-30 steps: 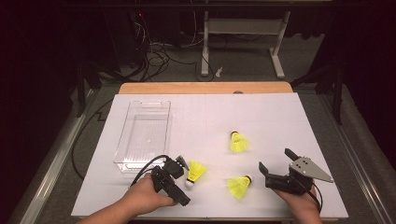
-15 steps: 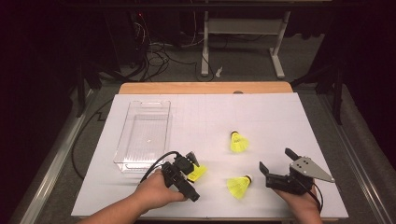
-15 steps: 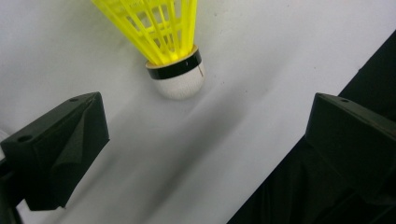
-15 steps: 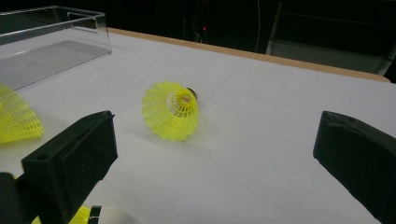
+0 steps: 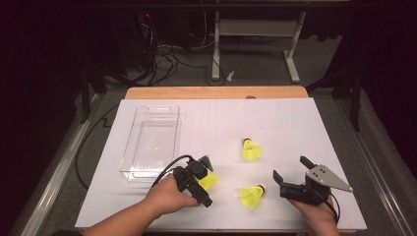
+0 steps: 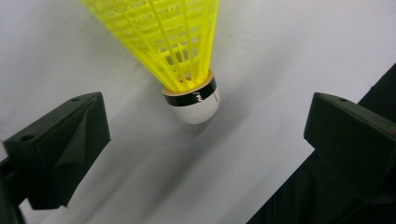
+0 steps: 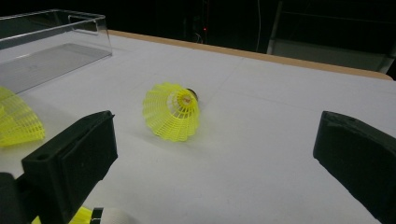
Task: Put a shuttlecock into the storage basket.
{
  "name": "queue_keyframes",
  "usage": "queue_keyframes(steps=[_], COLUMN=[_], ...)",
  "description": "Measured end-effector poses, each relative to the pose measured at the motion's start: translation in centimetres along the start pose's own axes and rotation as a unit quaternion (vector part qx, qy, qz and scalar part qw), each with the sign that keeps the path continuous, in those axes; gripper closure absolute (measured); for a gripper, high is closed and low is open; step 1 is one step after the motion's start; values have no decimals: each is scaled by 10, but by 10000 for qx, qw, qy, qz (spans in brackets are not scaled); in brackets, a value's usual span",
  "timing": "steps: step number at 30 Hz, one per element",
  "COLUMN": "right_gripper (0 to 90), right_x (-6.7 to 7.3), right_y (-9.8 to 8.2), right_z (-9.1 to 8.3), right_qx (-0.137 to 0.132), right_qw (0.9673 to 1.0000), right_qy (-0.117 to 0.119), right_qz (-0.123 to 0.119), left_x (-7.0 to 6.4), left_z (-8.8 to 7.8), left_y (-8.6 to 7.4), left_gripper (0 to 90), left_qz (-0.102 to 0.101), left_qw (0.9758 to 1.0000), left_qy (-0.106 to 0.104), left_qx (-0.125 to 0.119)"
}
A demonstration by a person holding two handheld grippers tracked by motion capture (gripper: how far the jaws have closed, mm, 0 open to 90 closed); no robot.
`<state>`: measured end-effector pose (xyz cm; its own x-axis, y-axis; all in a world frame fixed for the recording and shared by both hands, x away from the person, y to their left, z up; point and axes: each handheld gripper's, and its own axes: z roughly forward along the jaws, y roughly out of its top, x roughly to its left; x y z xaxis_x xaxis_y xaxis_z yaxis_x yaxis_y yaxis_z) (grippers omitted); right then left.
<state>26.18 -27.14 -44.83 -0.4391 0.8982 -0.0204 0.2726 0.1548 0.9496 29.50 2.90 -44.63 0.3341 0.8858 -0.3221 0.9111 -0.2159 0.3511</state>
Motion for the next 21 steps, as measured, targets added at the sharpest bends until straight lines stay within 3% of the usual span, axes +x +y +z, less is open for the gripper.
queue_keyframes(steps=[3,9,13,18,21], right_gripper=[2,2,2,2,2], right_x=[0,-1,-1,-1,0], right_y=[-1,0,0,1,1], right_z=[0,-2,-3,-2,-3], right_qx=[8,-22,-28,-29,-51], right_qw=[10000,10000,10000,10000,10000], right_qy=[9,-6,-22,-17,-52], right_qz=[3,-2,-1,-27,-36], left_x=[0,0,0,1,2], left_z=[1,2,2,4,4], left_y=[2,1,0,2,4], left_gripper=[58,155,197,270,295], left_qz=[-104,-124,-33,-51,-118], left_qw=[9999,9999,9999,9997,9997], left_qy=[24,63,105,240,215], left_qx=[-75,-26,13,-55,-53])
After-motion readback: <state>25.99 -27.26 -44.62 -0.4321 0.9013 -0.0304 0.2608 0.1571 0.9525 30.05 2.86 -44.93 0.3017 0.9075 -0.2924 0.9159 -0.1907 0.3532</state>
